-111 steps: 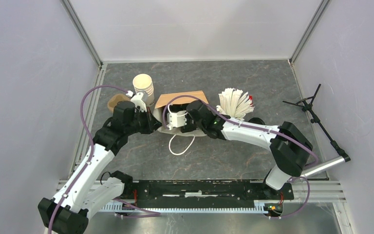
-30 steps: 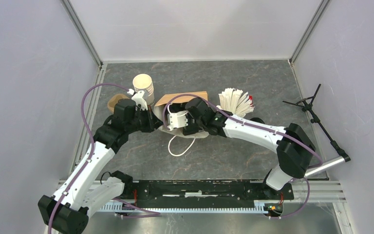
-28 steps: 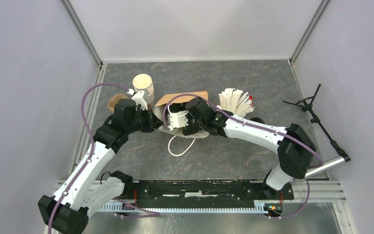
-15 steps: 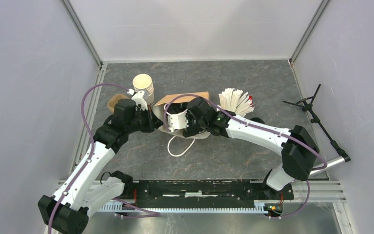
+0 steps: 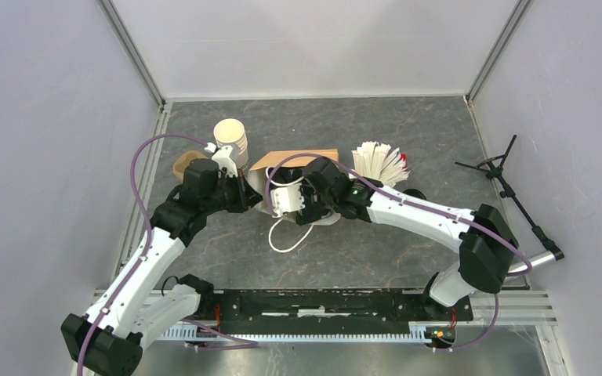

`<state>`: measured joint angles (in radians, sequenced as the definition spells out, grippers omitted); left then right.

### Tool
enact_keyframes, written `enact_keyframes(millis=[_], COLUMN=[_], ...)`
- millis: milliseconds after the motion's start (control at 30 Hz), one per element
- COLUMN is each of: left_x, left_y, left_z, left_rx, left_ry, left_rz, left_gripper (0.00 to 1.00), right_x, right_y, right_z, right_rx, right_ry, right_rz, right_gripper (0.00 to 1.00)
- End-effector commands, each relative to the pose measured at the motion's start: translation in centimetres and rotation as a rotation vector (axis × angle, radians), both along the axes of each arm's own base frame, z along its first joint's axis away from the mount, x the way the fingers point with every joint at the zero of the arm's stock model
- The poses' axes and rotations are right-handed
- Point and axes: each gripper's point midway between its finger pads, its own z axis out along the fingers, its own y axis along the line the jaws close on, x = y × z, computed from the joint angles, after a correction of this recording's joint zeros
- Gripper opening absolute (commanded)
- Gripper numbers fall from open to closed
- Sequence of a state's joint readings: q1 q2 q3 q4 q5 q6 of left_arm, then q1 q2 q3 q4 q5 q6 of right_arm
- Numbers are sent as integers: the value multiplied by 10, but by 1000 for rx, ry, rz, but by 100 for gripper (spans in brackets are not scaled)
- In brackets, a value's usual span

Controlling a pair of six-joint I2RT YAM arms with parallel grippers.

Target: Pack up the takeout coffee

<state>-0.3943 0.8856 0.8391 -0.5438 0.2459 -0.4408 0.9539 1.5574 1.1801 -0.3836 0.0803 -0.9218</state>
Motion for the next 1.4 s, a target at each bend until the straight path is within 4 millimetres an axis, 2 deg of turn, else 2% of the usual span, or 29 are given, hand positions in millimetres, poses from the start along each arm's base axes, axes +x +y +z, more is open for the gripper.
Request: enact_keyframes(millis=[0,233,700,833,1033,1367], left_x=[6,5,4,4,5,10], left_y=[-7,-7,-10,-12,-13,-17], left_z=[30,27,37,39,42,45], left_rx=[-59,-58,-93,-109,-111,-141], left_ry=[-67,-62,-56,-43,-25,4], left_rz=[-3,-5,0,-2,8,29], left_gripper=[5,5,4,4,4,3], right_x=[0,-8,-14,-17,-17,-26], right_y=[10,11,22,21,23,26], right_z=[38,37,53,56,72,81], right_rx=[89,93,145,153,180,215], right_ry=[-48,-20,25,43,50,127], right_rz=[28,51,78,72,59,43], right_gripper=[97,95,75,75,74,71])
